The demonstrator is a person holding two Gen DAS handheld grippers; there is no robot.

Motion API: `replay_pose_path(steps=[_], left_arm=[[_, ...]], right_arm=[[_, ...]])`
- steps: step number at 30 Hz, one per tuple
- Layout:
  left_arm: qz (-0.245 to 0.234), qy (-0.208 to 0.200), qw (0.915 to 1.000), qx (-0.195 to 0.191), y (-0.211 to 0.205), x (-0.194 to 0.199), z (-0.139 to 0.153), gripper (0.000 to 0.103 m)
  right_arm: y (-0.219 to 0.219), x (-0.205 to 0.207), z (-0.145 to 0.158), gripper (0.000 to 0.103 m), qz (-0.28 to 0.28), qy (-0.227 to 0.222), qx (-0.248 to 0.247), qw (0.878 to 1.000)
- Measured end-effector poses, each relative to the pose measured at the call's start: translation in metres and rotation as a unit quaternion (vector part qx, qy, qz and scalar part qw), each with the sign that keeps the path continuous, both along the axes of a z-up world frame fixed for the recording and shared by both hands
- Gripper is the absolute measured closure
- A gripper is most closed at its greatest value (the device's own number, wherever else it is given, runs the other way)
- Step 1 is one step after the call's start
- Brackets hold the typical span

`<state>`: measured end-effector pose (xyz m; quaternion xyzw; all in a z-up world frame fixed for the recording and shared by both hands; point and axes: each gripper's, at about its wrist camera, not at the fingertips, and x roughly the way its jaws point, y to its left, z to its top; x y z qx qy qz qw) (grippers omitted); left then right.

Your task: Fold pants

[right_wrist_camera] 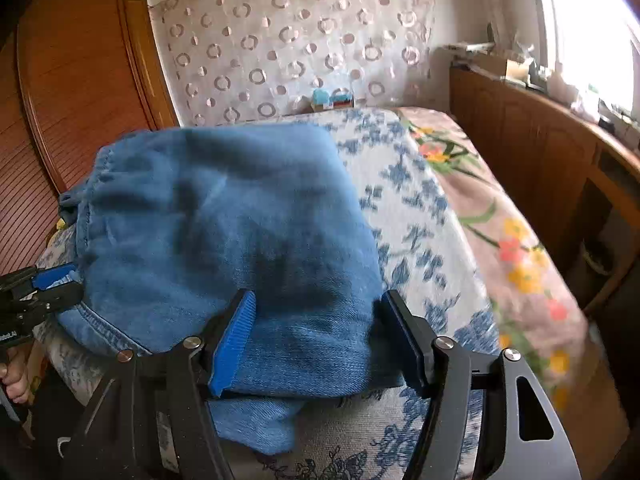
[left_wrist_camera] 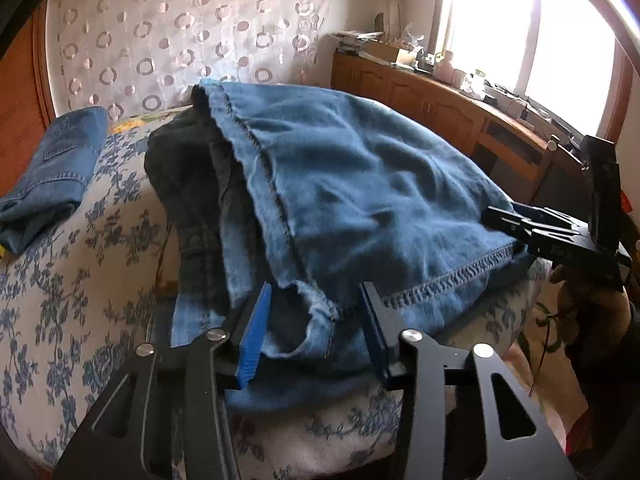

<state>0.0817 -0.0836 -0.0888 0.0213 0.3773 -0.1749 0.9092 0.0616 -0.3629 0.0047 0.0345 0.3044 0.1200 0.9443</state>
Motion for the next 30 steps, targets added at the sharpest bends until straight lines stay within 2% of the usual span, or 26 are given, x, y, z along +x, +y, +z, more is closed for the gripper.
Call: replay_pose_path(steps=[1,2,4,6,9,16,30], left_arm=[[-0.001,0.0,1.0,0.0,0.001,-0.002,-0.001,0.069],[-0.005,0.002,1.0,-0.004,0.001,-0.003,-0.001,0.071],[-0.009,0.002,0.9999,-0.011,-0.001,-0.004,0.0,0.089],[-0.014,-0.005,0.9998,-0.016,-0.001,-0.008,0.004,0.095],[-0.009,-0.022,0.9995,-0.02,0.005,-0.02,0.011,0.095],[-0.002,0.002,0.9999,-0.016,0.011,-0.024,0.006,0.095],[-0.003,0.012,0.9998,-0.015,0.012,-0.013,-0.001,0.095]], right_arm=[[0.0,-0.001,0.0,0.034,-0.001,-0.005,0.0,1.0],[0.001,-0.002,-0.001,0.034,-0.003,-0.009,0.0,1.0],[0.002,-0.003,-0.001,0.033,-0.006,-0.013,-0.003,1.0],[0.0,-0.006,-0.002,0.033,-0.006,-0.015,-0.002,1.0],[-0.001,-0.008,-0.004,0.033,-0.004,-0.016,-0.004,1.0],[-0.002,-0.001,0.001,0.032,0.008,0.011,0.016,1.0],[0.001,0.0,0.001,0.033,0.011,0.017,0.022,1.0]])
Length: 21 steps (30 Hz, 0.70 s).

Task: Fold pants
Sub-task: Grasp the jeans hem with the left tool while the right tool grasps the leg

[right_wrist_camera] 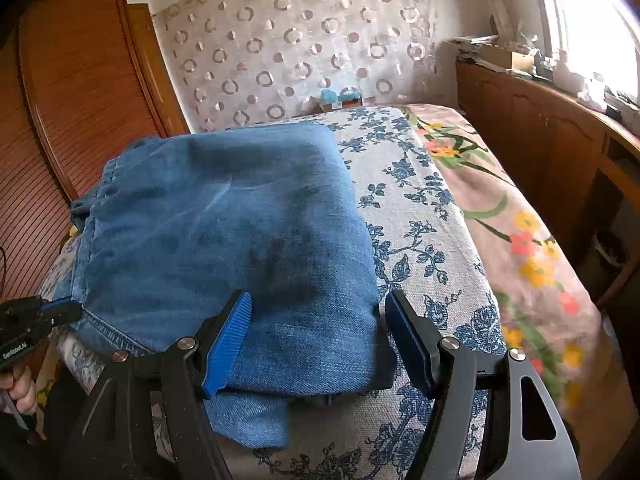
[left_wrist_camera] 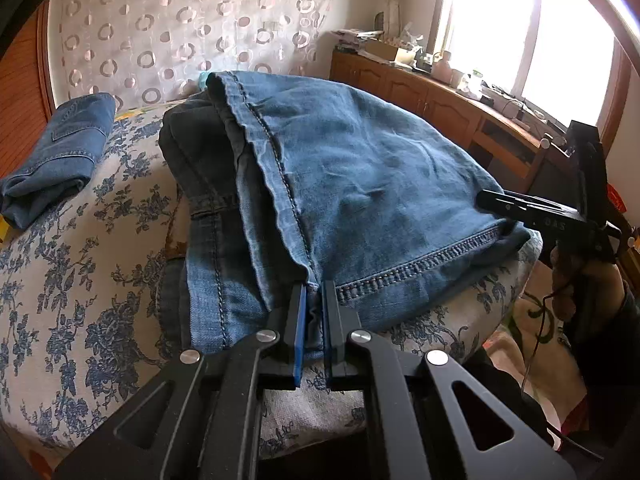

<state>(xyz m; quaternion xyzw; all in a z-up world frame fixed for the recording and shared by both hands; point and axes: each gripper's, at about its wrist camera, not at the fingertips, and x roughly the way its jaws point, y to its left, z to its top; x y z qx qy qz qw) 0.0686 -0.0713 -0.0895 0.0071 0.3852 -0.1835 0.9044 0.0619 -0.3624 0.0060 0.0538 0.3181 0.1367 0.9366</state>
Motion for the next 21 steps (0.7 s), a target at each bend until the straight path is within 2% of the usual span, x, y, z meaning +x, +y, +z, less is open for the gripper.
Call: replay_pose_path(steps=[1,3,4,6,8,15,21], left_arm=[[0.0,0.0,1.0,0.0,-0.001,0.001,0.0,0.095],[0.0,0.0,1.0,-0.002,0.0,0.002,-0.001,0.095],[0.0,0.0,1.0,-0.003,0.001,0.002,-0.002,0.095],[-0.001,0.001,1.0,-0.006,0.001,0.002,-0.003,0.095],[0.0,0.001,1.0,-0.007,0.001,0.002,-0.003,0.095],[0.007,-0.006,0.9998,-0.018,0.007,-0.003,0.004,0.095],[0.021,-0.019,0.9991,-0.033,0.023,-0.01,0.016,0.095]], right_arm=[[0.001,0.0,0.0,0.035,0.002,0.001,0.001,1.0],[0.004,0.0,0.0,0.051,0.017,0.006,0.012,1.0],[0.004,0.0,0.001,0.054,0.018,0.007,0.016,1.0],[0.002,0.001,0.001,0.073,0.027,0.011,0.028,0.999],[0.0,-0.002,0.006,0.081,0.033,0.002,0.045,0.998],[0.01,-0.02,0.04,0.084,0.042,-0.053,0.05,0.996],[0.038,-0.029,0.071,0.085,0.089,-0.09,0.056,0.99]])
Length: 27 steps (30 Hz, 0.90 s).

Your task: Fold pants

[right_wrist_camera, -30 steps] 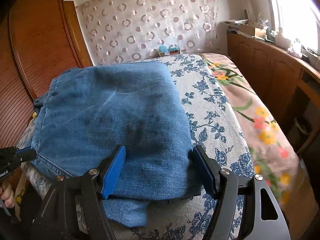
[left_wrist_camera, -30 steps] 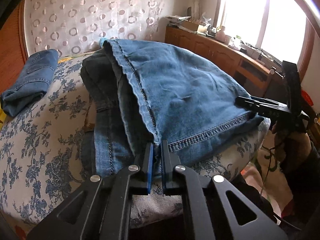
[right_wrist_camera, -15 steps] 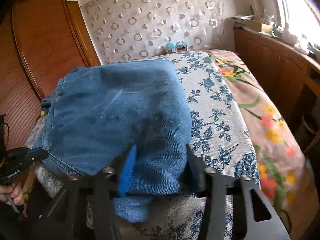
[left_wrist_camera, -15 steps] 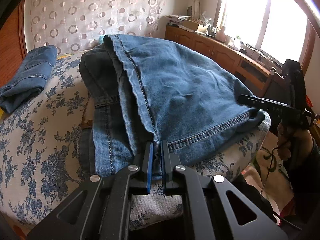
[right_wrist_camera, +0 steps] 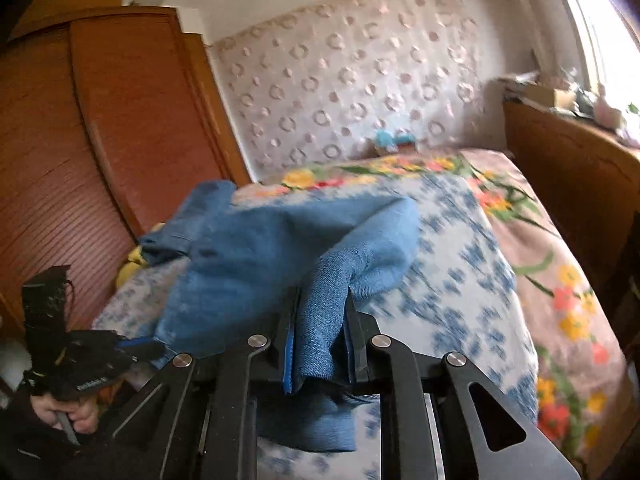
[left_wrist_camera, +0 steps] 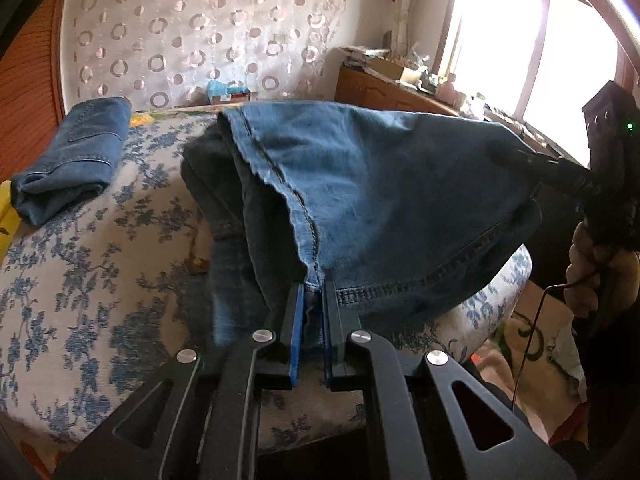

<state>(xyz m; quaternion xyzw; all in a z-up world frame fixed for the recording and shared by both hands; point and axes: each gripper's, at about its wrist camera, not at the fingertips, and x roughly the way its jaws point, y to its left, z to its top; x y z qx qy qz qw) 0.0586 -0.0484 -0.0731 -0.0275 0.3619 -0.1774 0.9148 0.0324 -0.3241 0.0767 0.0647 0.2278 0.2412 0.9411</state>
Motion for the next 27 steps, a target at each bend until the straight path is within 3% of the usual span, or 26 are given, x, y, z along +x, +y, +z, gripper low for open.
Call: replay_pose_path(steps=[4,10,18,27], left_arm=[[0.015,-0.001,0.9998,-0.008,0.016,-0.004,0.008,0.091],[0.043,-0.012,0.9989,-0.015,0.048,-0.012,0.016,0.058],[0.104,-0.033,0.994,-0.013,0.102,-0.026,0.025,0.058],[0.149,-0.044,0.9877,-0.012,0.139,-0.033,0.029,0.058]], right_arm=[[0.032,0.0,0.017,0.085,0.032,-0.018,-0.013,0.999],[0.076,0.008,0.024,0.085,0.07,-0.026,-0.022,0.997],[0.152,0.018,0.015,0.086,0.145,-0.017,-0.047,0.988],[0.219,0.044,-0.042,0.086,0.212,0.075,-0.1,0.969]])
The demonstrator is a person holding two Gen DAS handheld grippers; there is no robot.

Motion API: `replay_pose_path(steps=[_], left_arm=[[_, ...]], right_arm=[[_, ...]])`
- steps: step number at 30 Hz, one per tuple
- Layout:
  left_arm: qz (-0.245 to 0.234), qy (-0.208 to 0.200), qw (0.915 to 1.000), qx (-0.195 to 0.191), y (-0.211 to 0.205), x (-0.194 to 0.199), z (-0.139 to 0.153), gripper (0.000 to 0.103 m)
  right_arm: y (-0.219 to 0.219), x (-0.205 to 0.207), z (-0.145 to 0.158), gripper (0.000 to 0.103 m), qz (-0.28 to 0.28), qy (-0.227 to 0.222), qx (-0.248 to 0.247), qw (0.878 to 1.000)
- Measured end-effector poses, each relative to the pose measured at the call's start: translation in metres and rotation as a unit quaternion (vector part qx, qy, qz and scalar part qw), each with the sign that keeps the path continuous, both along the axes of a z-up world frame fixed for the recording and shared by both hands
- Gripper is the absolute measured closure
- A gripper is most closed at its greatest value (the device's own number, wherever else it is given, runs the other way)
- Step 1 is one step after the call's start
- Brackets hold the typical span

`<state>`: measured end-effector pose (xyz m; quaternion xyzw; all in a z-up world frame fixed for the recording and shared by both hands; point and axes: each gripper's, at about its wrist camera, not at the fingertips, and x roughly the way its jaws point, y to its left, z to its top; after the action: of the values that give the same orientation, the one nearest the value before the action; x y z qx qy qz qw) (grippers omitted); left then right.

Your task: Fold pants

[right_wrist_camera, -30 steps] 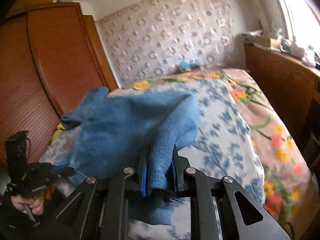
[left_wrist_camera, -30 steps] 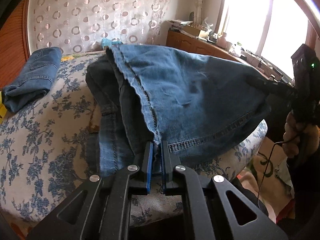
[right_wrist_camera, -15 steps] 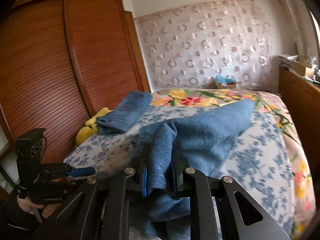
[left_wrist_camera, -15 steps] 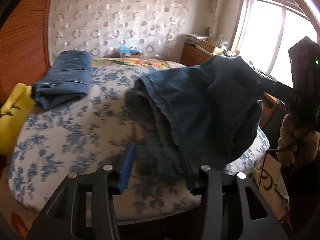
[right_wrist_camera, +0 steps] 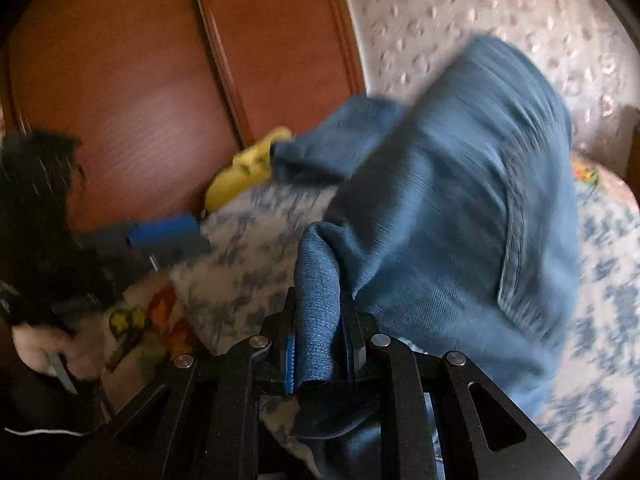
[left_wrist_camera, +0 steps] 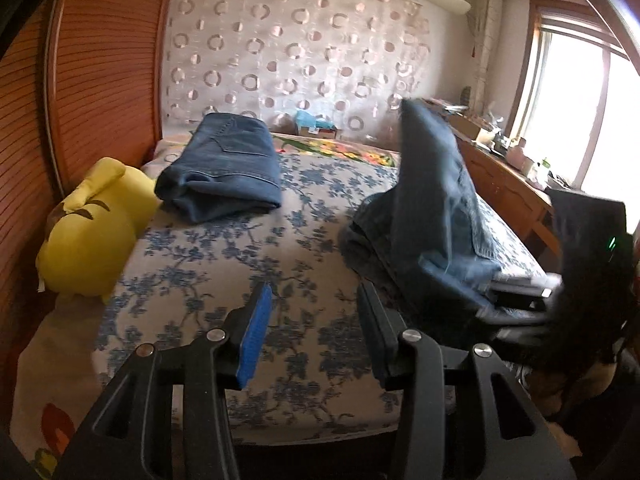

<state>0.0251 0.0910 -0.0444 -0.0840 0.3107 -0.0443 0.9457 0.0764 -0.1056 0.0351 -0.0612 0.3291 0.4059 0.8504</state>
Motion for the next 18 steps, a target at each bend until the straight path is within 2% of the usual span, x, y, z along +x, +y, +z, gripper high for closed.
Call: replay_pose_path(steps=[3,5,11,15,18], left_arm=[[0.004,-0.001,1.0,0.001,0.003,0.0,0.0,0.058],[0.005,-0.002,1.0,0.001,0.002,0.001,0.001,0.058],[-0.007,-0.008,0.9999,0.002,-0.009,0.004,0.006,0.058],[-0.025,-0.016,0.9996,0.005,-0.022,0.009,0.012,0.058],[-0.043,-0.021,0.9988,0.008,-0.037,0.016,0.017,0.058]], right_arm=[[0.005,0.008,-0.002,0.085,0.0,0.002,-0.007,1.0],[0.002,0.011,0.007,0.083,-0.006,0.0,-0.006,1.0],[-0.026,-0.023,0.043,0.065,-0.014,-0.037,0.003,0.999],[-0.055,-0.028,0.068,0.061,-0.049,-0.076,0.009,0.996],[-0.076,-0.021,0.075,0.06,-0.087,-0.092,0.001,0.992]])
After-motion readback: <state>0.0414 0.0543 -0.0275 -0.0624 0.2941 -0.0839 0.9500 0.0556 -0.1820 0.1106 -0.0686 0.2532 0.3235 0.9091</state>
